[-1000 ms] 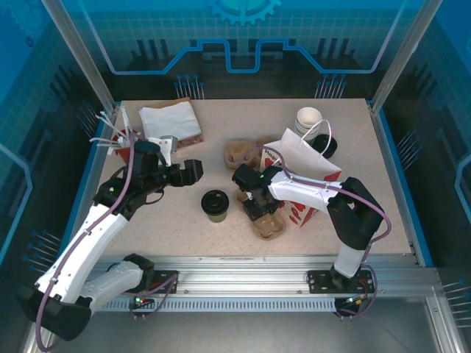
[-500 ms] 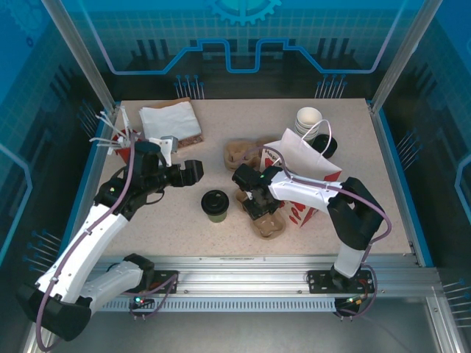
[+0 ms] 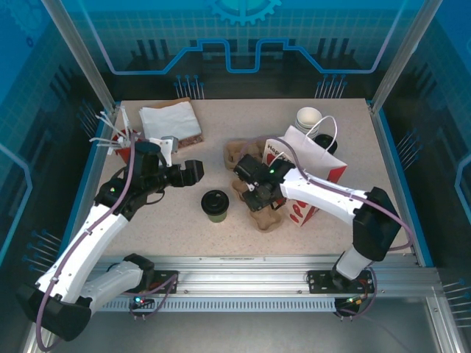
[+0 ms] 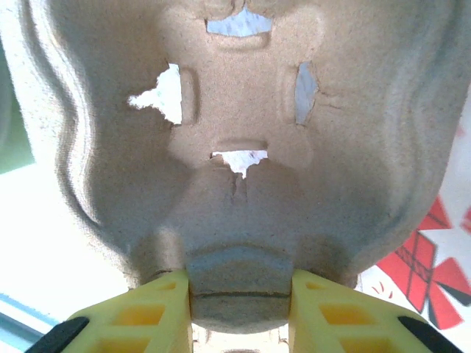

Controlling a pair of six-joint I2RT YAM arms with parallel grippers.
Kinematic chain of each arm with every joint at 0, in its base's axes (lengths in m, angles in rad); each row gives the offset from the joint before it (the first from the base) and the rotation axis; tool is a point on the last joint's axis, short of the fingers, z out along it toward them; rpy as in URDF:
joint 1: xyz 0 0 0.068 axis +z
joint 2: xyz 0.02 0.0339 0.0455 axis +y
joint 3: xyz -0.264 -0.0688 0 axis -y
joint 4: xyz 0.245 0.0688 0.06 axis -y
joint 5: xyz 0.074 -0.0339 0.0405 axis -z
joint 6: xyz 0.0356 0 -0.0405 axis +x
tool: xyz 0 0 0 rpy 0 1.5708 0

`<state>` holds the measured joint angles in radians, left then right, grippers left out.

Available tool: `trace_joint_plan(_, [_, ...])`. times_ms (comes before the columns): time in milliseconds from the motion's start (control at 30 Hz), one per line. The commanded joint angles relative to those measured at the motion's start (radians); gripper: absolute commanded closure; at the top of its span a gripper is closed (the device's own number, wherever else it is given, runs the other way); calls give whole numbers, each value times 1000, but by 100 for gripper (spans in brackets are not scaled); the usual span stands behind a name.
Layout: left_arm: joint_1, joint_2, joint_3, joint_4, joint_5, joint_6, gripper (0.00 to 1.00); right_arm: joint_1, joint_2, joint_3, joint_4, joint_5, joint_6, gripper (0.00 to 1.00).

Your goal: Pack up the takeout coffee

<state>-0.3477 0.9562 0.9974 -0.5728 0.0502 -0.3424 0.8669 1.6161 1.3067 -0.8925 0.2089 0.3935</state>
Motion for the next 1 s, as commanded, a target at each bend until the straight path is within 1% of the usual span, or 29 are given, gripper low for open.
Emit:
trace_joint_plan(0, [9,-12,-7,27,24,-16,7,15,-42,57,-35,-10,13,67])
trace_joint_plan(133, [10,-13,-2,25,19,-14,7,21,-43,115,-36,-8,4,67])
trace_joint_plan(333, [9,-14,9,24,5,-8,7,33,-26,230,-31,-38,-19,67])
trace_joint_plan(733, [9,-41,36,17,-38,-15,7,56,-34,371,10,-157,-43,68])
trace_joint_plan(833, [9,-57,46,20,-46,-20,7,52,-48,425,13,-167,-63,68])
trace_joint_plan(967, [9,-94,54,24,-63,-33,8,28,-54,514,20,-223,-80,68])
